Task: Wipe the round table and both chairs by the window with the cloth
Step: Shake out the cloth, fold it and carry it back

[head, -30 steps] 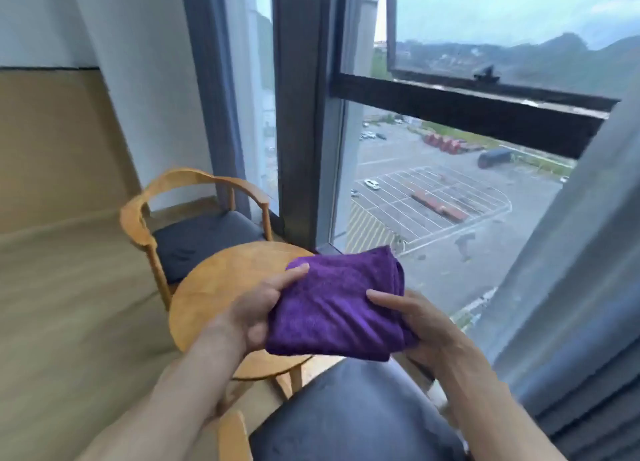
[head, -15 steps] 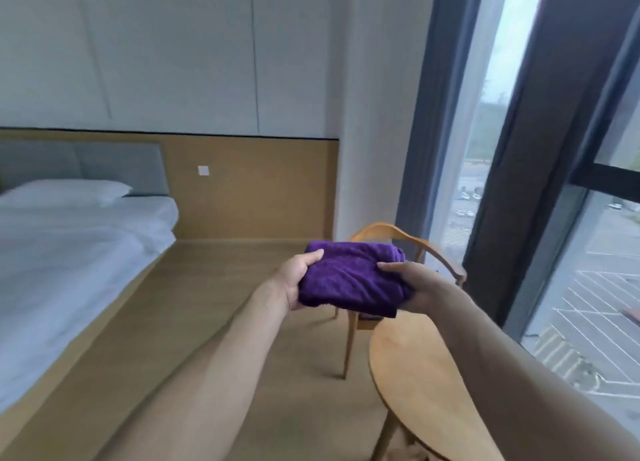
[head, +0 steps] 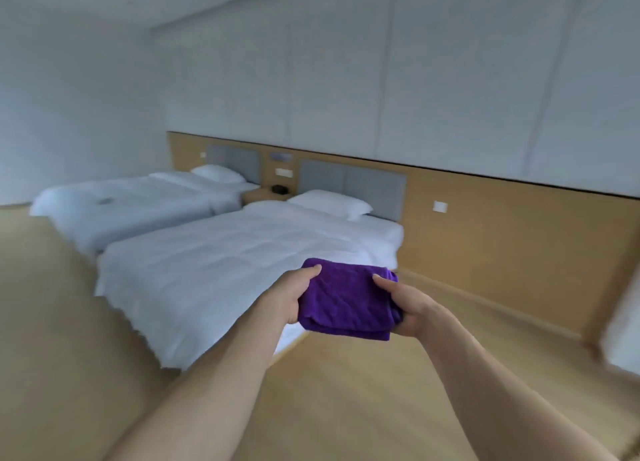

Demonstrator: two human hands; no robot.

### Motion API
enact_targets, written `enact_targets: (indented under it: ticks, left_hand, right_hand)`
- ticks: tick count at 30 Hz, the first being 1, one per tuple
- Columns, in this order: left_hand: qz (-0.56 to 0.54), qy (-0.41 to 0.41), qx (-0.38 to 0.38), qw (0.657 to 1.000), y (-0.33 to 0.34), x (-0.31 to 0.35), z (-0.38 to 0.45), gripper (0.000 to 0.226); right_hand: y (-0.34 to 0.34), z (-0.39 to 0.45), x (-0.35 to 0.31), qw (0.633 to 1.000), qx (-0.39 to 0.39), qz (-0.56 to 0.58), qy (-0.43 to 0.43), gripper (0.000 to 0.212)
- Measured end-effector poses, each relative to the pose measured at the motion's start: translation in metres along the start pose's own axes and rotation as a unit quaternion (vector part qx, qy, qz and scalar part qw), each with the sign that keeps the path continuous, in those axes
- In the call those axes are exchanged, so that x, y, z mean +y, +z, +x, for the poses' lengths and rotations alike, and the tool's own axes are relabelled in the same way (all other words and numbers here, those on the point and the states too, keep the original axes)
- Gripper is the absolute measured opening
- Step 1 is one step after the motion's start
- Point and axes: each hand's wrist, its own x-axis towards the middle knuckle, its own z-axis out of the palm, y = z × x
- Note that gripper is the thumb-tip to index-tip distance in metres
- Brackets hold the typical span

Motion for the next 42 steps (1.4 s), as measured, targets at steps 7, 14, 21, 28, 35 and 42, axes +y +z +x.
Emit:
enact_targets:
  ticks: [7,14,21,28,35,42]
  left_hand:
    - [-0.092,0.043,0.192,0.976,-0.173,0.02,0.029,0.023]
    - [-0.179,0.085,0.379,0.904,-0.289,0.047,-0.012,0.026]
    - [-0.244,0.112,0.498,0.825,-0.386,0.05,-0.069,0.038]
    - [-0.258,0.143,0.559,0.775,-0.517,0.047,-0.078,0.035]
    - [-0.256,0.148,0.579,0.76,-0.665,0.077,-0.072,0.033]
    - [-0.314,0.182,0.596,0.716,-0.777,0.077,-0.094,0.029]
  right_hand:
    - [0.165,0.151,0.027,0.978,-0.178,-0.084,0.076,0.03]
    - [0.335,0.229,0.058,0.904,-0.362,-0.162,0.161,0.029]
    - [0.482,0.239,0.119,0.828,-0.467,-0.226,0.212,0.029]
    - [0.62,0.267,0.183,0.781,-0.526,-0.246,0.23,0.034]
    - [0.769,0.3,0.228,0.768,-0.534,-0.276,0.222,0.034]
    - [0.907,0.311,0.29,0.722,-0.566,-0.325,0.231,0.037]
